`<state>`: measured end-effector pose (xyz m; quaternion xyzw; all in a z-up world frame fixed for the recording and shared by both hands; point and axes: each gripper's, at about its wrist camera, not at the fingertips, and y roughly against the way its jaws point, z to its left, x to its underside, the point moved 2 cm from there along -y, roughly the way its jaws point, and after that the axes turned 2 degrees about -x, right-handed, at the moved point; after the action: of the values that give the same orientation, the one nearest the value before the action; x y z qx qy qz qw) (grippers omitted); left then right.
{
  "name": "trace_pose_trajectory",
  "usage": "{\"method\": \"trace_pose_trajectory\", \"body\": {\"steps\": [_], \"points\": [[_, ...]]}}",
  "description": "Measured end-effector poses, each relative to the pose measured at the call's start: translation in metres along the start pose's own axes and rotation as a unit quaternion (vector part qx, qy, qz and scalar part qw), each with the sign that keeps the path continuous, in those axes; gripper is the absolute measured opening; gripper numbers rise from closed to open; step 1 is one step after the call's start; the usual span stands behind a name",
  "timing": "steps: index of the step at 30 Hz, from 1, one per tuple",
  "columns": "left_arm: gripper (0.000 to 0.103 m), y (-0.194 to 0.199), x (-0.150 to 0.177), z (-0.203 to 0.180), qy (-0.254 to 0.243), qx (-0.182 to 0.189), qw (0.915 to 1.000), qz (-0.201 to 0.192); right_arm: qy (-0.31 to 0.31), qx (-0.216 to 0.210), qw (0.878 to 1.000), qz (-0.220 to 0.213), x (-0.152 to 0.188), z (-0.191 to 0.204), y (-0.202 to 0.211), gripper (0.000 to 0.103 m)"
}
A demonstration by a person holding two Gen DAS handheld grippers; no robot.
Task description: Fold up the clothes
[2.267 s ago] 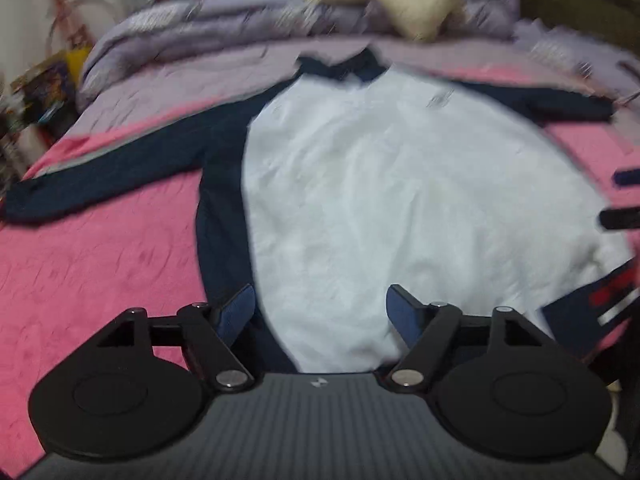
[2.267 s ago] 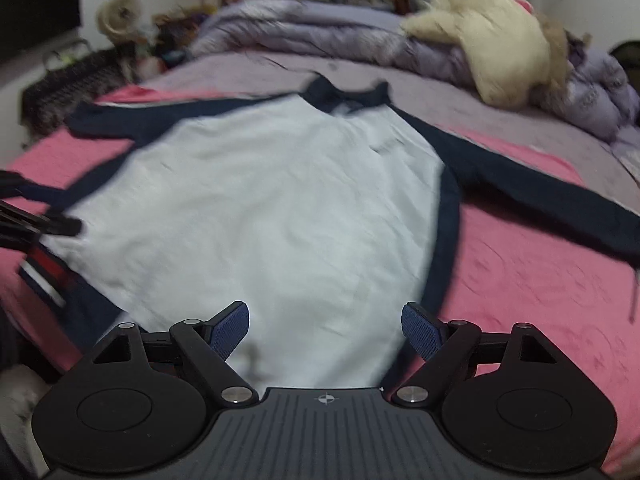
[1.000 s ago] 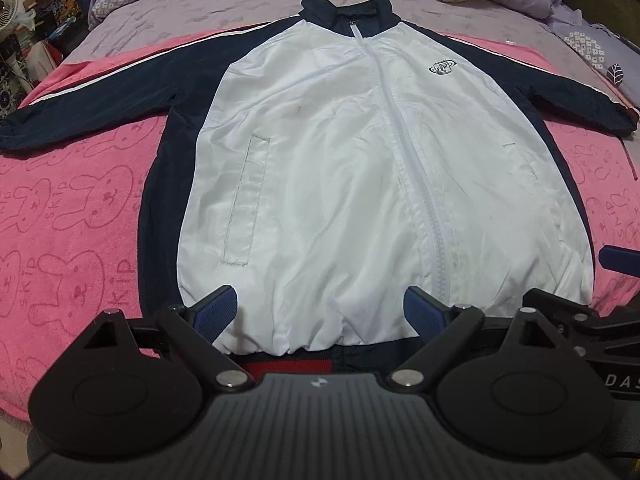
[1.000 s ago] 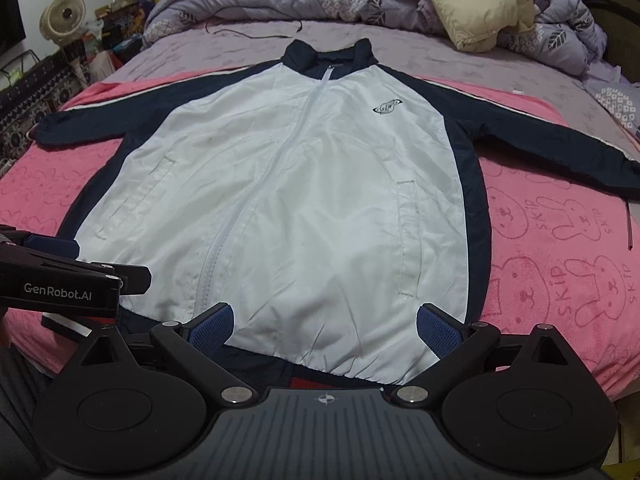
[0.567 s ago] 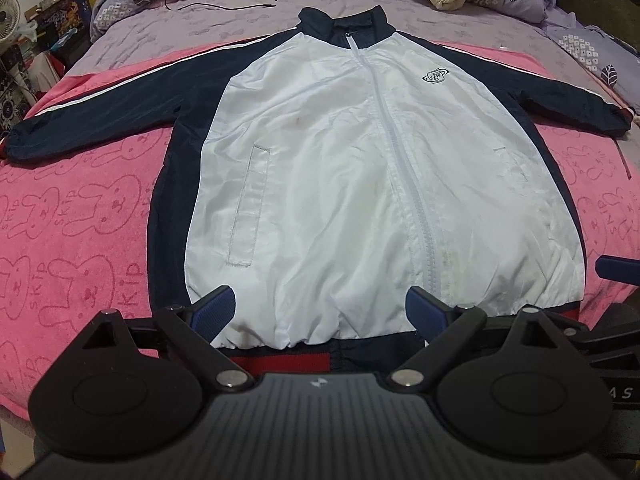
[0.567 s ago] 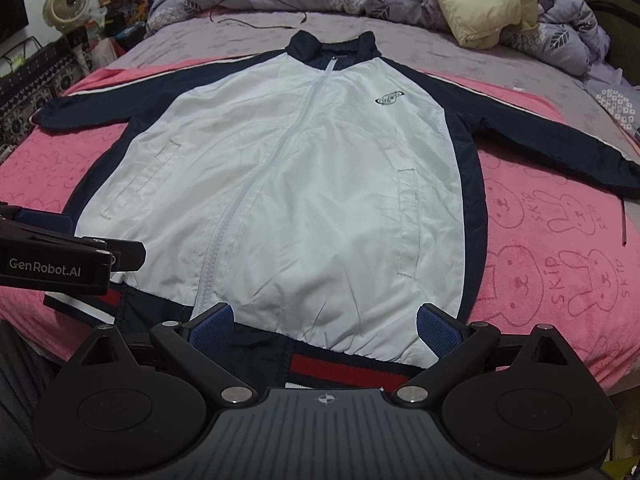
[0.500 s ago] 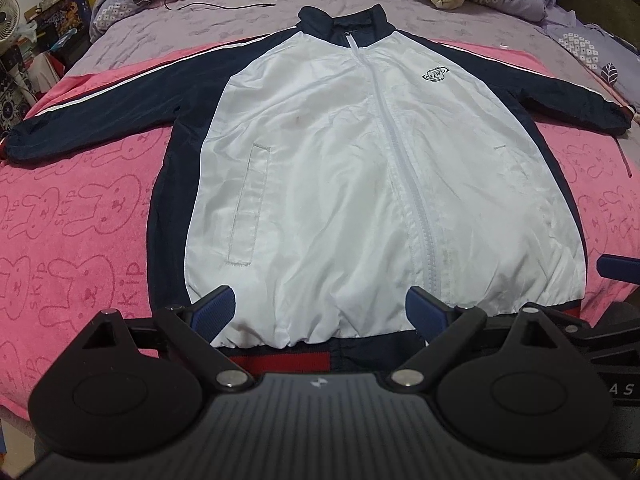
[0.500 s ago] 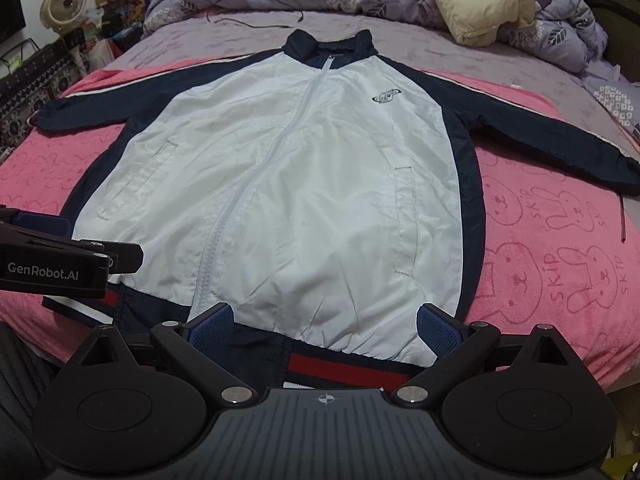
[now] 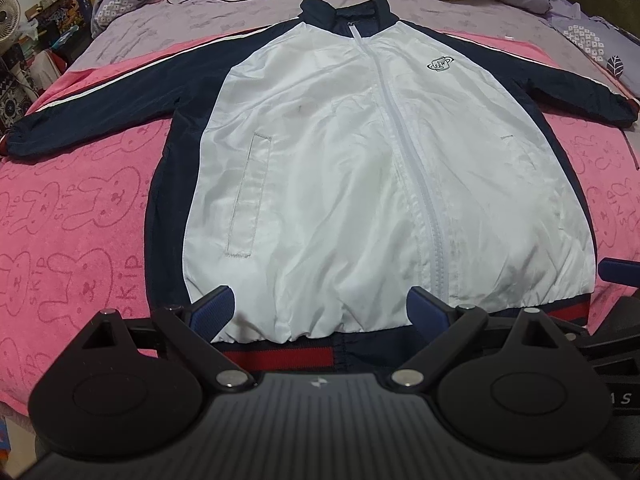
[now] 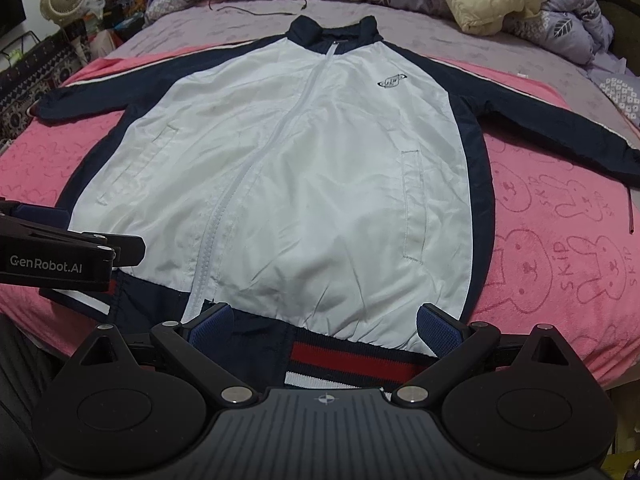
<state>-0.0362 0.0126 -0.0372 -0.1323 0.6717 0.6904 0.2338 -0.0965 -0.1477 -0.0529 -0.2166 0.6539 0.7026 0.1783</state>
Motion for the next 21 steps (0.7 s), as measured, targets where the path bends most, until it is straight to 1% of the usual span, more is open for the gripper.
{"method": "trace_pose_trajectory", "body": {"steps": [16, 19, 21], "points": [[0.095, -0.004, 0.002, -0.004, -0.013, -0.001, 0.9999, 0.003, -0.002, -0.002, 1.000, 0.000, 0.000, -0.001, -0.003, 0.099], [0.095, -0.004, 0.002, -0.005, -0.013, -0.001, 0.9999, 0.003, -0.005, -0.008, 1.000, -0.025, -0.002, -0.004, 0.003, 0.099], [0.095, -0.004, 0.001, -0.005, -0.012, 0.002, 0.9999, -0.002, -0.009, -0.016, 0.997, -0.069, -0.006, -0.010, 0.012, 0.099]]}}
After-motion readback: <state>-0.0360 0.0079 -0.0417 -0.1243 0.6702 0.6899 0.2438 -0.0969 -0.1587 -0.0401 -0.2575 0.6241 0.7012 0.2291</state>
